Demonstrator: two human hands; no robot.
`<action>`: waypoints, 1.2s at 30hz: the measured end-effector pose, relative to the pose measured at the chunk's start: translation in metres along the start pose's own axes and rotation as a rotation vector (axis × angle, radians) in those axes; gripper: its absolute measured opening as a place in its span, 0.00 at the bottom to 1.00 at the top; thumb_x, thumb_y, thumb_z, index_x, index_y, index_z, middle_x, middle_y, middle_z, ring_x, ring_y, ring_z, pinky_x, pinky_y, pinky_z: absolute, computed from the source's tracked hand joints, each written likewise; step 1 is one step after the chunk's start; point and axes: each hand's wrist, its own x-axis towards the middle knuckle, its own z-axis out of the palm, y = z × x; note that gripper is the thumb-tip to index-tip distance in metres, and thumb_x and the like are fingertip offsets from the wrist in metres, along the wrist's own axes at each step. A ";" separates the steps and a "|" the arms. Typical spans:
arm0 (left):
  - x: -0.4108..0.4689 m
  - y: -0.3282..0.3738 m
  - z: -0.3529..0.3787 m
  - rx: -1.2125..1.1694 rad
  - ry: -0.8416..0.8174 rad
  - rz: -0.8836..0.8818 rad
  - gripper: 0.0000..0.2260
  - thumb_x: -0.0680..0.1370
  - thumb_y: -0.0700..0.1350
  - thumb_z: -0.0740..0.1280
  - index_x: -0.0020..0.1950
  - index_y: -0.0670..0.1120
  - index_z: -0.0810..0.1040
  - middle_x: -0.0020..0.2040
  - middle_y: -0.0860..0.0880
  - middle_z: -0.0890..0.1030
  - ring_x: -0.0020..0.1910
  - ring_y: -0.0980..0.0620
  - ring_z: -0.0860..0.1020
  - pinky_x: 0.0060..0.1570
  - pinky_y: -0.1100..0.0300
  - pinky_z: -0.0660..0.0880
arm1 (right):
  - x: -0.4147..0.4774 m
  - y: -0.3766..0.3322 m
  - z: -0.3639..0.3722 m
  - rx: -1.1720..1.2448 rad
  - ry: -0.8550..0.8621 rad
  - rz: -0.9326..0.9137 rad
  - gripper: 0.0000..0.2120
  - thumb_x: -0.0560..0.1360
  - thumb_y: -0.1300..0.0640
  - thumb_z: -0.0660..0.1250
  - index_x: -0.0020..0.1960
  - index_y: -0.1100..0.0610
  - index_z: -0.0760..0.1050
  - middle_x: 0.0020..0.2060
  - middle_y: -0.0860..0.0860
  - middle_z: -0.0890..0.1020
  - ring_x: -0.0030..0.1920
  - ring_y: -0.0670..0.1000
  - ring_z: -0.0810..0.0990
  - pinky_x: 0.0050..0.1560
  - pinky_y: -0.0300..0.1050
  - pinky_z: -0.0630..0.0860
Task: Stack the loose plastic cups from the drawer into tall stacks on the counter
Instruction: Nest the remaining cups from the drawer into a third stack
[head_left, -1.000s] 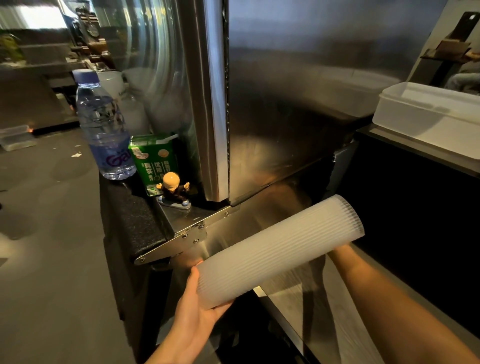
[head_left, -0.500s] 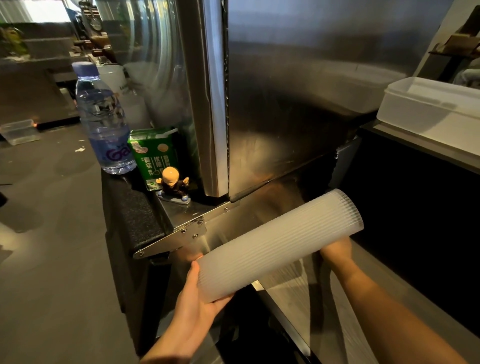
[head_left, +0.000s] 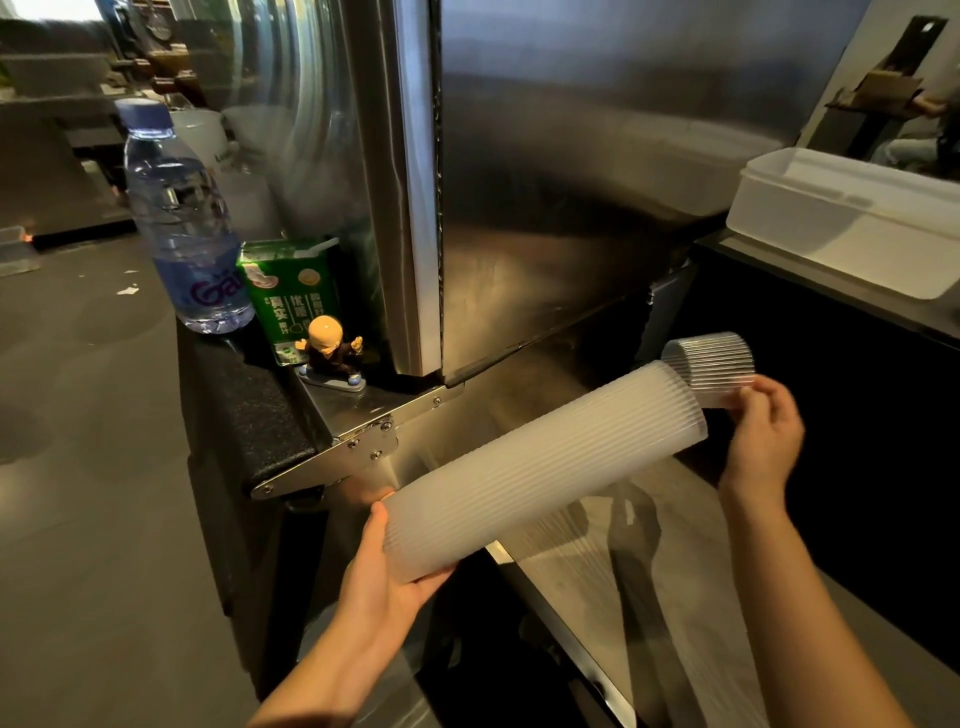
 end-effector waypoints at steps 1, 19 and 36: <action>0.000 0.000 0.000 -0.002 -0.003 0.003 0.12 0.80 0.54 0.57 0.57 0.52 0.74 0.55 0.43 0.75 0.53 0.41 0.76 0.44 0.46 0.76 | -0.001 -0.010 -0.003 0.070 0.024 -0.018 0.14 0.76 0.64 0.55 0.41 0.47 0.71 0.37 0.42 0.76 0.40 0.40 0.74 0.47 0.34 0.71; 0.000 0.001 -0.001 0.055 -0.077 0.019 0.14 0.80 0.53 0.56 0.64 0.53 0.70 0.57 0.43 0.75 0.54 0.42 0.76 0.44 0.47 0.76 | -0.029 -0.029 -0.023 0.057 -0.169 -0.077 0.15 0.75 0.64 0.54 0.38 0.47 0.72 0.36 0.42 0.75 0.39 0.37 0.74 0.44 0.32 0.71; 0.005 0.004 0.000 0.026 -0.100 -0.061 0.18 0.79 0.54 0.58 0.68 0.55 0.69 0.63 0.42 0.71 0.58 0.39 0.75 0.41 0.48 0.78 | -0.089 0.000 -0.015 0.012 -0.154 0.191 0.21 0.78 0.68 0.51 0.66 0.50 0.66 0.63 0.50 0.72 0.60 0.45 0.71 0.62 0.44 0.71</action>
